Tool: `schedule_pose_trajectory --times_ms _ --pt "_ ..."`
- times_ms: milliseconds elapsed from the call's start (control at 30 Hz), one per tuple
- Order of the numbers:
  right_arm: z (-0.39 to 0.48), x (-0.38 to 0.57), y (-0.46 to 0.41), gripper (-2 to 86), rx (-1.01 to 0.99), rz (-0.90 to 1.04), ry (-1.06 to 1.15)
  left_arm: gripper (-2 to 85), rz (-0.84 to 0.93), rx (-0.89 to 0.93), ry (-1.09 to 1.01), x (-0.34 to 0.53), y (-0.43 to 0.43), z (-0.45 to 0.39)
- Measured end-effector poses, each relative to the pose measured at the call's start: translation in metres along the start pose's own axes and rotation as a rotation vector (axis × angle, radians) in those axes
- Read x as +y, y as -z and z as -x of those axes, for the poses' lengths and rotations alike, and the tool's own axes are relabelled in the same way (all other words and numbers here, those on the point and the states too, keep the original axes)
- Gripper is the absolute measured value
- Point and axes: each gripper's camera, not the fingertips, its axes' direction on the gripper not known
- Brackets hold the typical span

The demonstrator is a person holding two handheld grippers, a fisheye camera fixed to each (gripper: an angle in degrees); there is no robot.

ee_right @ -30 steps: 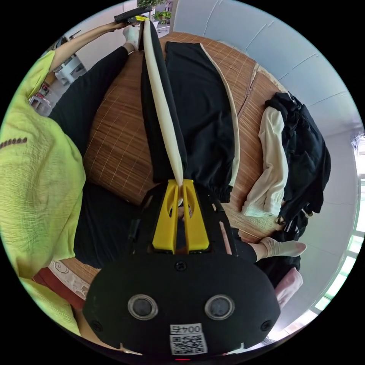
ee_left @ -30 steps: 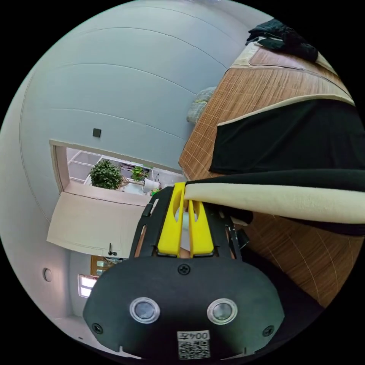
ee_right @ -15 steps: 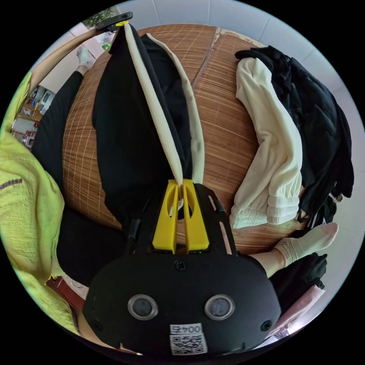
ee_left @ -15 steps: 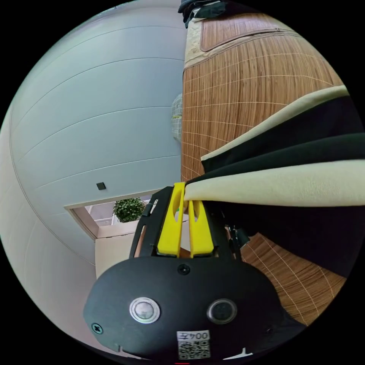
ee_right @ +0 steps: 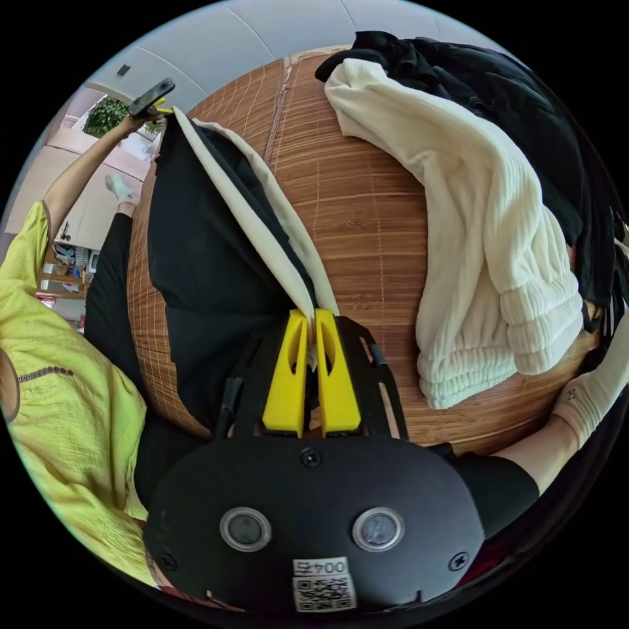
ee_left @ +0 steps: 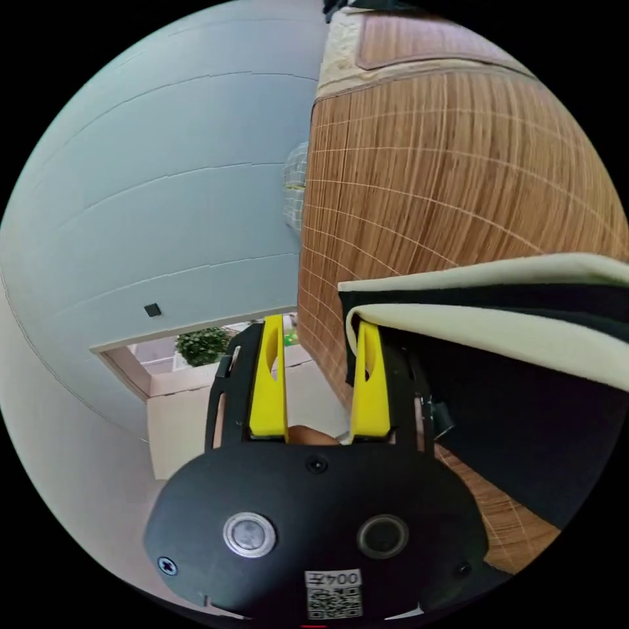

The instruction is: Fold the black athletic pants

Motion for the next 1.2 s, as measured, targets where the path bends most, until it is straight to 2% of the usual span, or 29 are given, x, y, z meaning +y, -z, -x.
schedule_pose_trajectory --times_ms 67,133,167,267,333,400,600,667,733,800,833,933,1100,1200 --pt "-0.006 0.002 0.001 1.6 -0.004 -0.013 -0.009 14.3 0.016 0.029 -0.036 -0.006 0.003 0.003" --pt "-0.009 0.004 0.0 2.1 -0.001 -0.02 -0.012 14.4 0.006 -0.191 -0.103 -0.013 0.011 -0.016" --pt "-0.01 0.004 0.0 2.3 0.004 -0.024 -0.013 13.9 -0.009 -0.227 -0.099 -0.014 0.015 -0.019" --pt "-0.01 0.004 -0.001 2.7 0.025 -0.027 -0.009 9.7 -0.059 -0.183 -0.079 -0.019 0.025 -0.027" --pt "-0.01 0.004 -0.003 2.7 0.033 -0.027 -0.004 7.3 0.062 -0.164 -0.264 -0.026 0.009 -0.053" --pt "-0.011 0.004 -0.004 2.7 0.034 -0.031 -0.006 6.7 0.11 -0.203 -0.376 -0.025 -0.002 -0.073" --pt "-0.008 0.002 -0.011 2.1 0.05 -0.039 -0.005 4.9 0.125 -0.278 -0.462 -0.004 -0.032 -0.104" --pt "-0.005 0.003 -0.014 1.8 0.053 -0.042 -0.006 4.4 0.145 -0.221 -0.493 0.007 -0.04 -0.112" --pt "-0.002 0.003 -0.017 1.7 0.057 -0.043 -0.005 4.8 0.155 -0.001 -0.433 0.015 -0.044 -0.105" --pt "0.002 0.003 -0.02 1.7 0.057 -0.045 -0.008 6.5 0.196 0.398 -0.332 0.024 -0.058 -0.082" --pt "0.004 0.004 -0.022 1.7 0.057 -0.047 -0.011 7.2 0.189 0.468 -0.357 0.032 -0.06 -0.08" --pt "0.013 0.005 -0.028 1.8 0.062 -0.053 -0.011 8.3 0.115 0.386 -0.412 0.052 -0.053 -0.084" --pt "0.03 0.005 -0.039 2.5 0.066 -0.055 -0.012 10.1 -0.066 0.461 -0.348 0.092 -0.035 -0.057" --pt "0.042 0.006 -0.043 3.5 0.064 -0.064 -0.015 7.9 -0.272 0.521 -0.312 0.14 -0.007 -0.048"
